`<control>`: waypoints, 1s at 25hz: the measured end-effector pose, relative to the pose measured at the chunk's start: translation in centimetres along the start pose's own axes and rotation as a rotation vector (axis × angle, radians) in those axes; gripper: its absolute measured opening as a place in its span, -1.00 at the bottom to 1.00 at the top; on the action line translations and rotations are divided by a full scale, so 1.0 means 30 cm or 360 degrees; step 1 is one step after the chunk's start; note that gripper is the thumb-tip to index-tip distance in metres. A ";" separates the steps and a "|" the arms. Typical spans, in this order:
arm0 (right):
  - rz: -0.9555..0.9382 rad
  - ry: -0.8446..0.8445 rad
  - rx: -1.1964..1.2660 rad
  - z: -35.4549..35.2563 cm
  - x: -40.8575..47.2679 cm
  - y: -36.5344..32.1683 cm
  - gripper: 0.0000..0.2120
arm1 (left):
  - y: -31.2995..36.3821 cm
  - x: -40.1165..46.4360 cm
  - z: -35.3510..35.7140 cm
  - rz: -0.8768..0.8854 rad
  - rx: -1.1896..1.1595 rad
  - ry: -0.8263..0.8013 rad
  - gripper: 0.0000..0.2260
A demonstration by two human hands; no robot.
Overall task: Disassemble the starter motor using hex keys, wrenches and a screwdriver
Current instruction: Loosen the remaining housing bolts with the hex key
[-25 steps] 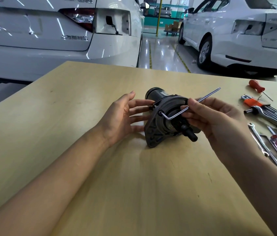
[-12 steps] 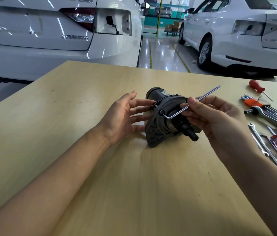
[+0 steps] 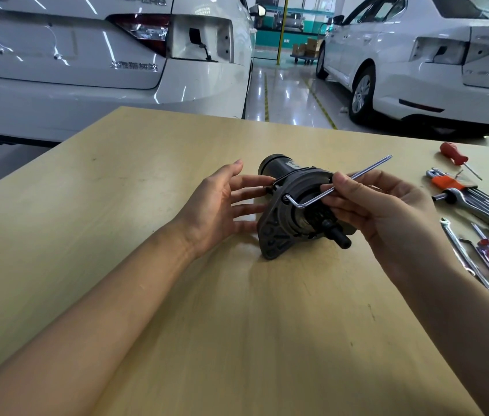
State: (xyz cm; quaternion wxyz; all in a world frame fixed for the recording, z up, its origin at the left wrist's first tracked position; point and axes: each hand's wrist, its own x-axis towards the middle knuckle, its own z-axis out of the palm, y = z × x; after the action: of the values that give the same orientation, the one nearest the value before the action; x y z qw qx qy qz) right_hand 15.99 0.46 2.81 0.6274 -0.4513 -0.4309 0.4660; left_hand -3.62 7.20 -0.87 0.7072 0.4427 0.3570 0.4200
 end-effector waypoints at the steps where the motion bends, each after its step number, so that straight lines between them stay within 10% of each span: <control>1: -0.0003 0.0002 -0.0006 0.000 0.000 0.000 -0.78 | 0.000 0.000 0.000 0.0000 0.0000 -0.0001 -0.56; 25: -0.0029 0.0051 -0.0024 0.022 -0.014 -0.011 -0.78 | 0.001 0.004 -0.004 -0.0007 0.0007 0.0014 -0.55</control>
State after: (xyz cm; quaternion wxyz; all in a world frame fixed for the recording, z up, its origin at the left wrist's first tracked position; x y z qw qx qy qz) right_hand 15.32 0.12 3.21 0.6349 -0.4595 -0.4284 0.4497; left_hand -3.70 7.35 -0.91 0.7055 0.4417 0.3622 0.4196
